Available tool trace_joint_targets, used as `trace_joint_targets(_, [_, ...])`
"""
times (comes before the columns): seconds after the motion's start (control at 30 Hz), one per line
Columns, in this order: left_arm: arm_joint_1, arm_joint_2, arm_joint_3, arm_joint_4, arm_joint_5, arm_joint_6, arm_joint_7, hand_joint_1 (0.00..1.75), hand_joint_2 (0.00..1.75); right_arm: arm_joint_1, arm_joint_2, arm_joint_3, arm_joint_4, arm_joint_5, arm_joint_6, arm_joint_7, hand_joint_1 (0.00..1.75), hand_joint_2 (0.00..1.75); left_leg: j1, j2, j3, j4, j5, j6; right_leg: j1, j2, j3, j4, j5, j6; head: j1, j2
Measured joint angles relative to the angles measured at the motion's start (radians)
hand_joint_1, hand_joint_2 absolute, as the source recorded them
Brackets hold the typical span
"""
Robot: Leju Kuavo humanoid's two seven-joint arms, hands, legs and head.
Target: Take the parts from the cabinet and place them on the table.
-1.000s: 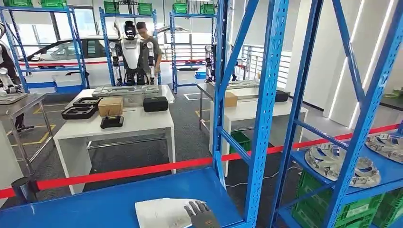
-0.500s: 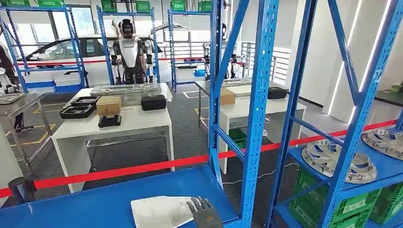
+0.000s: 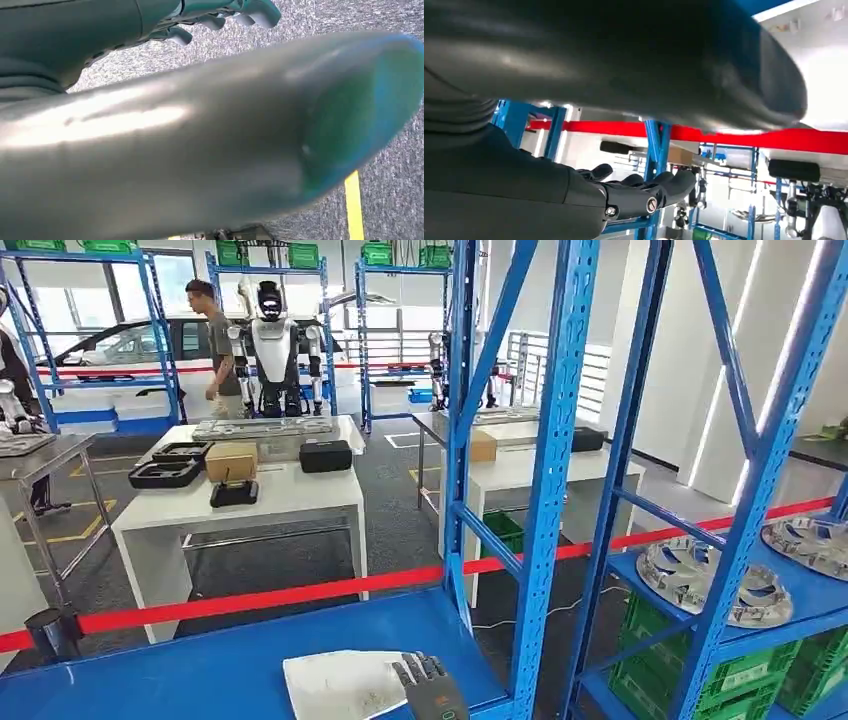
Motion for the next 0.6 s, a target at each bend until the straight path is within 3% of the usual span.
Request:
trace_joint_targets(0.1, [0.000, 0.000, 0.000, 0.000, -0.002, 0.002, 0.002, 0.00, 0.00, 0.000, 0.000, 0.000, 0.000, -0.001, -0.001, 0.000, 0.00, 0.00, -0.001, 0.000, -0.003, -0.003, 0.006, 0.011, -0.002, 0.000, 0.000, -0.008, 0.007, 0.011, 0.000, 0.000])
trace_joint_targets(0.17, [-0.001, -0.002, 0.000, 0.000, -0.002, 0.003, 0.002, 0.00, 0.00, -0.002, 0.000, 0.000, 0.000, -0.001, -0.002, 0.000, 0.00, 0.00, 0.009, 0.005, 0.001, -0.020, 0.020, 0.024, 0.001, 0.001, -0.011, 0.015, -0.017, 0.018, 0.001, 0.000])
trace_joint_targets(0.2, [-0.002, -0.002, 0.000, 0.000, -0.002, 0.003, 0.002, 0.00, 0.00, -0.003, 0.000, 0.000, 0.000, -0.001, -0.002, 0.000, 0.00, 0.00, 0.010, 0.005, -0.002, -0.020, 0.021, 0.027, 0.000, 0.002, -0.038, 0.077, -0.059, 0.020, 0.004, 0.000])
trace_joint_targets(0.27, [-0.002, -0.002, 0.000, 0.000, -0.002, 0.003, 0.002, 0.00, 0.00, 0.000, 0.000, 0.000, 0.000, -0.001, -0.002, -0.001, 0.00, 0.00, 0.010, 0.005, -0.007, -0.019, 0.021, 0.028, -0.003, 0.002, -0.116, 0.254, -0.137, 0.026, 0.004, 0.000])
trace_joint_targets(0.3, [-0.001, -0.002, 0.000, 0.000, -0.003, 0.003, 0.002, 0.00, 0.00, 0.003, 0.000, 0.000, 0.002, -0.001, -0.002, -0.001, 0.00, 0.00, 0.010, 0.005, -0.008, -0.018, 0.021, 0.028, -0.003, 0.002, -0.140, 0.308, -0.151, 0.026, 0.004, 0.000])
trace_joint_targets(0.37, [-0.001, -0.002, 0.001, 0.000, -0.007, 0.007, 0.005, 0.00, 0.00, 0.006, 0.000, 0.000, 0.004, -0.001, -0.002, 0.000, 0.00, 0.00, 0.010, 0.004, -0.008, -0.016, 0.020, 0.027, -0.004, 0.001, -0.136, 0.300, -0.128, 0.025, 0.005, 0.000])
trace_joint_targets(0.57, [-0.001, -0.002, 0.001, 0.000, -0.008, 0.008, 0.005, 0.00, 0.00, 0.006, 0.000, 0.000, 0.004, -0.001, -0.002, 0.000, 0.00, 0.00, 0.010, 0.003, -0.008, -0.016, 0.020, 0.027, -0.004, 0.001, -0.131, 0.291, -0.122, 0.025, 0.005, 0.000])
trace_joint_targets(0.6, [-0.001, -0.004, 0.001, 0.000, -0.011, 0.029, 0.009, 0.00, 0.00, 0.002, 0.000, 0.000, 0.004, -0.001, -0.002, 0.001, 0.00, 0.00, 0.010, 0.003, -0.006, -0.010, 0.016, 0.021, -0.003, 0.001, -0.024, 0.084, -0.024, 0.015, 0.005, 0.000])
